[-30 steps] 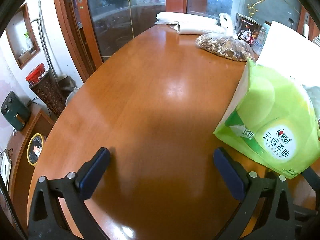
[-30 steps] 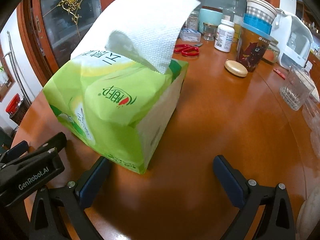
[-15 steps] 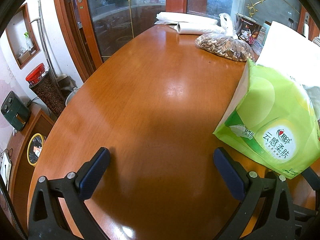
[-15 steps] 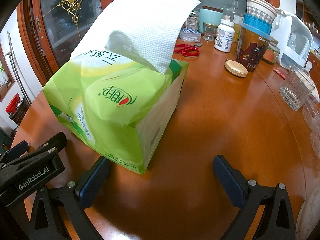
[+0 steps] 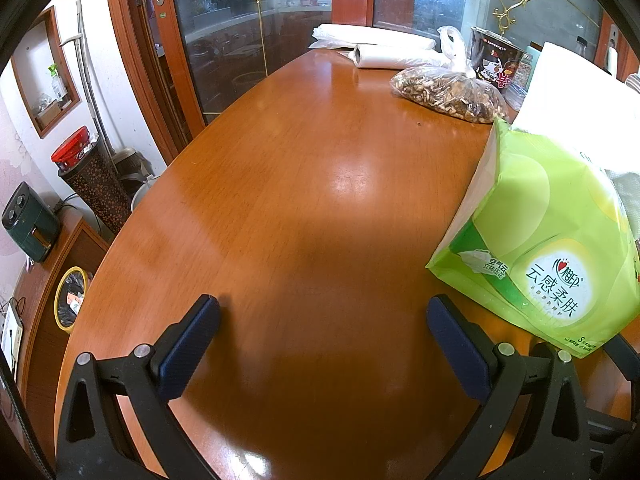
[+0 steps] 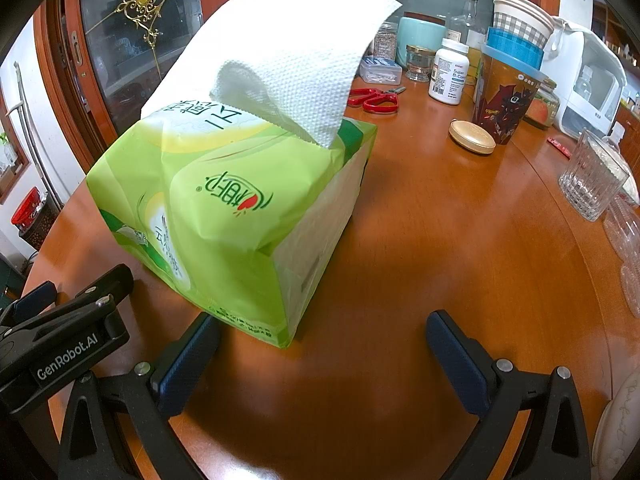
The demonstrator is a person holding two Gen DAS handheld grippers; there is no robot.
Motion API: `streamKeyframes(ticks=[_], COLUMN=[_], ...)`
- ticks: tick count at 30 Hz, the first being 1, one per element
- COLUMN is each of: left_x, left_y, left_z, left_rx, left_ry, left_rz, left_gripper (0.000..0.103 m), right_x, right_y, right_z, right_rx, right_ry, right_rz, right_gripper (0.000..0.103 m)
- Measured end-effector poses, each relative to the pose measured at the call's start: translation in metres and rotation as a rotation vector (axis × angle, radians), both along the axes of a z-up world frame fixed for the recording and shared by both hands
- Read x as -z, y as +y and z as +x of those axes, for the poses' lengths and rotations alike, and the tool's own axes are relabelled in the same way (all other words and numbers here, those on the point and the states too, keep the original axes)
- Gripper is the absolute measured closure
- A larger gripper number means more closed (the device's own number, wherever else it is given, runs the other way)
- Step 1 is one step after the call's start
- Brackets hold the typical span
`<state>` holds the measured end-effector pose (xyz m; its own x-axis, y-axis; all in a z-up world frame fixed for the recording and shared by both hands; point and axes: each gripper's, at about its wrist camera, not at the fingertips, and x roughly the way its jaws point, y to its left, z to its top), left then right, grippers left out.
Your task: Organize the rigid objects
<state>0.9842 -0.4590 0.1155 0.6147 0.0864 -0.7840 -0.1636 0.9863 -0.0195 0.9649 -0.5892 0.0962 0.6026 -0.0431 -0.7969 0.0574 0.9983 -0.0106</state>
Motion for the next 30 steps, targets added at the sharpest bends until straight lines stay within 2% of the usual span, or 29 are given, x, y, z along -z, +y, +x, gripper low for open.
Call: streamKeyframes(ticks=[1, 2, 9, 10, 12, 13, 15, 17, 18, 20, 22, 24, 26, 27, 28, 29, 30], left_x=[0.009, 0.001, 0.006, 0.017, 0.007, 0.017, 0.006, 0.020, 0.005, 0.019, 0.002, 0.001, 0.014, -0.001, -0.003, 0.012, -0.004], left_y=[0.000, 0.000, 0.000, 0.000, 0.000, 0.000, 0.000, 0.001, 0.000, 0.001, 0.000, 0.001, 0.001, 0.001, 0.000, 0.001, 0.000], left_z=[0.000, 0.000, 0.000, -0.001, 0.000, -0.001, 0.000, -0.002, 0.000, -0.001, 0.000, 0.000, -0.001, 0.000, 0.000, -0.001, 0.000], left_rx=[0.000, 0.000, 0.000, 0.000, 0.000, 0.000, 0.000, 0.000, 0.000, 0.000, 0.000, 0.000, 0.000, 0.000, 0.000, 0.000, 0.000], left_ry=[0.000, 0.000, 0.001, 0.001, 0.001, 0.002, 0.002, 0.002, 0.002, 0.003, 0.003, 0.003, 0.003, 0.003, 0.004, 0.004, 0.004], left_rz=[0.000, 0.000, 0.000, 0.001, 0.001, 0.001, 0.001, 0.001, 0.001, 0.001, 0.001, 0.001, 0.001, 0.001, 0.001, 0.001, 0.001], left_gripper=[0.000, 0.000, 0.000, 0.000, 0.000, 0.000, 0.000, 0.000, 0.000, 0.000, 0.000, 0.000, 0.000, 0.000, 0.000, 0.000, 0.000], right_x=[0.000, 0.000, 0.001, 0.001, 0.000, 0.000, 0.000, 0.000, 0.000, 0.000, 0.000, 0.000, 0.000, 0.000, 0.000, 0.000, 0.000], right_y=[0.000, 0.000, 0.000, 0.000, 0.000, 0.000, 0.000, 0.000, 0.000, 0.000, 0.000, 0.000, -0.001, 0.000, -0.001, 0.000, 0.000], right_z=[0.000, 0.000, 0.000, 0.000, 0.000, 0.000, 0.000, 0.000, 0.001, 0.000, 0.001, 0.000, 0.000, 0.000, 0.001, 0.000, 0.001], right_rx=[0.000, 0.000, 0.000, 0.000, 0.000, 0.000, 0.001, 0.001, 0.001, 0.001, 0.001, 0.001, 0.001, 0.001, 0.001, 0.001, 0.001], right_ry=[0.000, 0.000, 0.000, 0.000, -0.001, -0.001, -0.001, -0.001, -0.001, -0.001, -0.001, -0.001, -0.001, -0.001, -0.001, -0.001, -0.001], right_rz=[0.000, 0.000, 0.000, 0.000, 0.000, 0.000, 0.000, 0.000, -0.001, 0.000, -0.001, -0.001, -0.001, -0.001, -0.001, -0.001, -0.001], right_gripper=[0.000, 0.000, 0.000, 0.000, 0.000, 0.000, 0.000, 0.000, 0.000, 0.000, 0.000, 0.000, 0.000, 0.000, 0.000, 0.000, 0.000])
